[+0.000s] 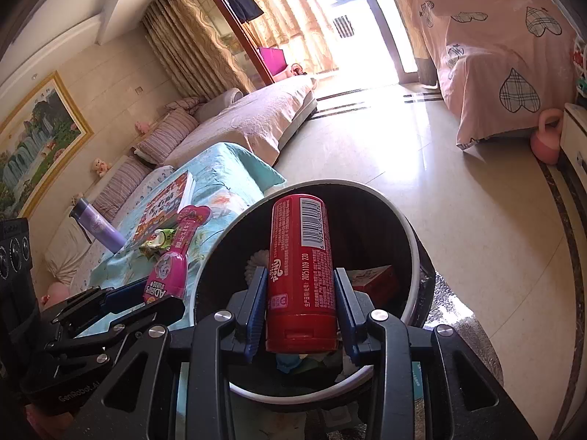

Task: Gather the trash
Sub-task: 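Lower pink packet into bin and open left tool while right tool releases can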

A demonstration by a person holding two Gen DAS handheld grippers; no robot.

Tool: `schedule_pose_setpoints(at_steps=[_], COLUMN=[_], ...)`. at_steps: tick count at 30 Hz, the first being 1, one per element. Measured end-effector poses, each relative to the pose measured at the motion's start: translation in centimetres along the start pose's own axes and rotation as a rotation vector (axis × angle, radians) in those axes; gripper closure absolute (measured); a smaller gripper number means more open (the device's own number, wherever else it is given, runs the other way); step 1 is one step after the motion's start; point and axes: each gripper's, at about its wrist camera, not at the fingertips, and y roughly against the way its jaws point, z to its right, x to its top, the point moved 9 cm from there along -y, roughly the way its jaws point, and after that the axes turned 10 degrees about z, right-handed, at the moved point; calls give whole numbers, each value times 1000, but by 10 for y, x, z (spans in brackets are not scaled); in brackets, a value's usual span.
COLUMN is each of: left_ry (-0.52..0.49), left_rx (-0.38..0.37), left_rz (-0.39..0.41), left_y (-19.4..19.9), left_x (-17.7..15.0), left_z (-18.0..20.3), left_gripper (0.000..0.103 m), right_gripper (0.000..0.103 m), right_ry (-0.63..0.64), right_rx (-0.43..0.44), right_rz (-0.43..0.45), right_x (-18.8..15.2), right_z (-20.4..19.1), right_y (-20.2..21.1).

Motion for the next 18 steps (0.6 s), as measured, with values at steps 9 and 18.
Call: schedule_pose_setpoints(at_steps=[9, 18], left_ry=[1, 5], left_rx=[-6, -19], left_rz=[-29, -35], left_y=[-8, -9], left_x=[-4, -2], left_z=[1, 1], left_gripper=[59, 57], right_gripper=[67, 67], right_ry=[-9, -15], right_rx=[-6, -6], right_rz=[-14, -22], right_x=[1, 2], right_z=[5, 6], right_y=[-3, -6])
